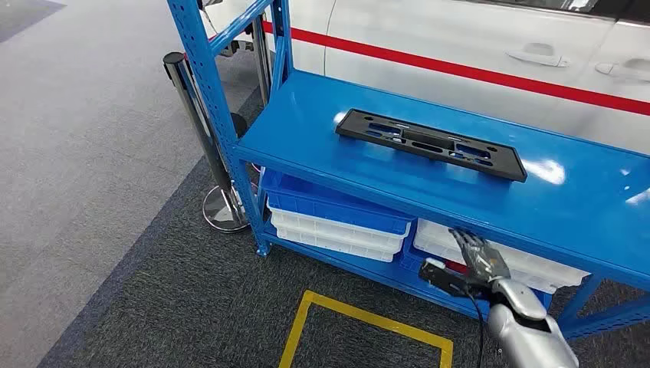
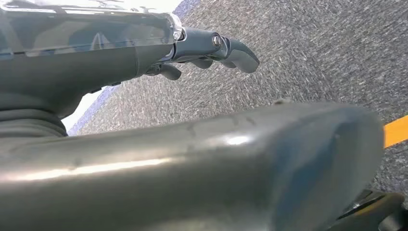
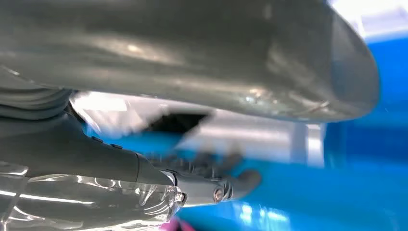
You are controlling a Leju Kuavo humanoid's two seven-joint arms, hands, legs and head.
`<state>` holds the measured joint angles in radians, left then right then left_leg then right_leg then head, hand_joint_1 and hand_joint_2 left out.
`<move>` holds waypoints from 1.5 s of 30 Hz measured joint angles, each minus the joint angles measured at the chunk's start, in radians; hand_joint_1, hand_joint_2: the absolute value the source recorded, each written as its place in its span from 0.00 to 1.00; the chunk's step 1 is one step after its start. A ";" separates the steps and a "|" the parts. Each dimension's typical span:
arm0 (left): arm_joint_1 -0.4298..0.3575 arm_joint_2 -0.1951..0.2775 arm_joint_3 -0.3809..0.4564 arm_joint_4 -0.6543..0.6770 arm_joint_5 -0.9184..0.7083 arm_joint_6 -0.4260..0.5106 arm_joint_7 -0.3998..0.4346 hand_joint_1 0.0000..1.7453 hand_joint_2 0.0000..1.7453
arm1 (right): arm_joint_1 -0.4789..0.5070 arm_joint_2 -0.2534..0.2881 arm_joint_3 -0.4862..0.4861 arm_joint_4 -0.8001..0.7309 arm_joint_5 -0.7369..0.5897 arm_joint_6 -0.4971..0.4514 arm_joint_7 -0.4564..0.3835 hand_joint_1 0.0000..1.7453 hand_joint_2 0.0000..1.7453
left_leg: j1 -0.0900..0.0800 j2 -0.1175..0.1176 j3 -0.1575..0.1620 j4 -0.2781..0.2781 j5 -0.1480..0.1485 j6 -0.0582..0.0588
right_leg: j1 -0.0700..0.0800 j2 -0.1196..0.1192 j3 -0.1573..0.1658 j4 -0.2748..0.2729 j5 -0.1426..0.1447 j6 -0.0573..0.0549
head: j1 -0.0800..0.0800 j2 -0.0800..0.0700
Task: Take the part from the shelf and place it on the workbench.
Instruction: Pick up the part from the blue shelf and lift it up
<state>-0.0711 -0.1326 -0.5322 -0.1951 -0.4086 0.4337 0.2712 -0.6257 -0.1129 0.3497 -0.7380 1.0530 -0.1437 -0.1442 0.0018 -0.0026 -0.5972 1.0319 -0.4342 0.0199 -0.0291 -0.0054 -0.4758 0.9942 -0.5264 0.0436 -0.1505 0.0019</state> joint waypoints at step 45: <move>-0.009 0.000 0.227 0.002 0.203 0.029 -0.196 0.00 0.00 | -0.606 0.057 0.421 0.211 -0.234 0.214 0.009 0.00 0.00 | -0.001 -0.005 -0.009 0.000 0.005 0.001 | -0.001 -0.007 -0.008 0.001 0.002 0.002 | 0.000 0.000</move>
<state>-0.0797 -0.1328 -0.3048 -0.1926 -0.2060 0.4624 0.0751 -1.2314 -0.0564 0.7710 -0.5269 0.8192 0.0707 -0.1356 0.0009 -0.0074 -0.6067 1.0319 -0.4290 0.0210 -0.0305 -0.0120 -0.4840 0.9952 -0.5244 0.0451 -0.1507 0.0019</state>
